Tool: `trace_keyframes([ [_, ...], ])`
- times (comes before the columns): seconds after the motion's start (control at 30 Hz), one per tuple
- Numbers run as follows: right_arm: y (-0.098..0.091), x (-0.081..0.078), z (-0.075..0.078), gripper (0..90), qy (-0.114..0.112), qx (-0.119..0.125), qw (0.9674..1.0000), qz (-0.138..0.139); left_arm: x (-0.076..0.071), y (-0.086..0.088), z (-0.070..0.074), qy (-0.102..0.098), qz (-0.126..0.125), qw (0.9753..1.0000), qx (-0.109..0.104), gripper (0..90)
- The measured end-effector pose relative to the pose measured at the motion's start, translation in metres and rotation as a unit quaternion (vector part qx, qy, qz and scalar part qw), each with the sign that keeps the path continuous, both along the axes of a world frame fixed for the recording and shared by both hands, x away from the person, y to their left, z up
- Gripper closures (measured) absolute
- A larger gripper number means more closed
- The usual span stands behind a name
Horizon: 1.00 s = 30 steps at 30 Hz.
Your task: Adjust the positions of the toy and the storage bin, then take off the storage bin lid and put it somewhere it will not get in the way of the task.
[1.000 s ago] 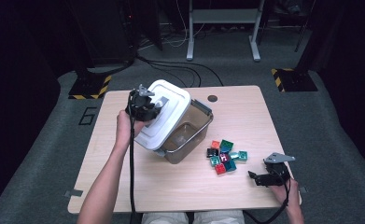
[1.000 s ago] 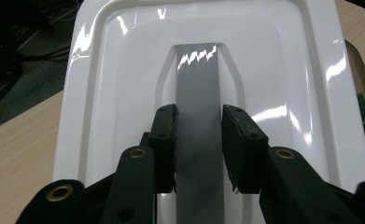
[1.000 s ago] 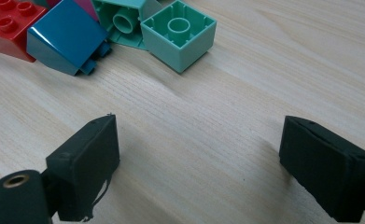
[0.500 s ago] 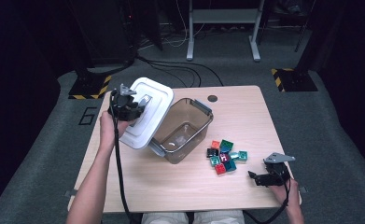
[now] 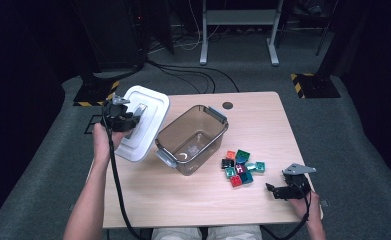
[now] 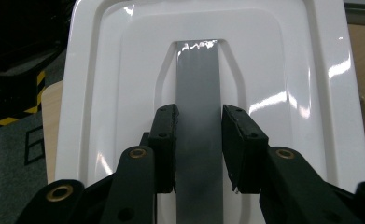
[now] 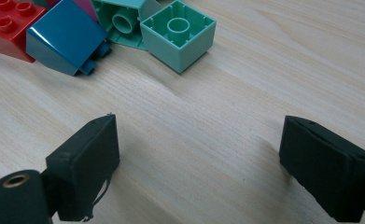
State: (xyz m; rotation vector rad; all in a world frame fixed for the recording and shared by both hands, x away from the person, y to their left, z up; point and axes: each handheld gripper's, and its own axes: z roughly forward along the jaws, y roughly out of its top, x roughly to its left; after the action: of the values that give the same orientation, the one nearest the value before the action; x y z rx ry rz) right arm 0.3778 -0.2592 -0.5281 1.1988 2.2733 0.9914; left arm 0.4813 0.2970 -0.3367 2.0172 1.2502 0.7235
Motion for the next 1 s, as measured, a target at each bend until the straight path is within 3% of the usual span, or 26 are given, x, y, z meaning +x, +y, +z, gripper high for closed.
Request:
trace_keyframes([
  [0.3, 0.0, 0.0, 0.0, 11.3, 0.0, 0.0, 1.0, 0.0, 0.001, 0.014, -0.009, 0.004, 0.02, 0.9997, -0.01, 66.5],
  [1.0, 0.0, 0.0, 0.0, 11.3, 0.003, -0.001, 1.0, 0.002, 0.005, 0.044, -0.039, 0.042, 0.058, 0.9974, -0.015, 66.5],
])
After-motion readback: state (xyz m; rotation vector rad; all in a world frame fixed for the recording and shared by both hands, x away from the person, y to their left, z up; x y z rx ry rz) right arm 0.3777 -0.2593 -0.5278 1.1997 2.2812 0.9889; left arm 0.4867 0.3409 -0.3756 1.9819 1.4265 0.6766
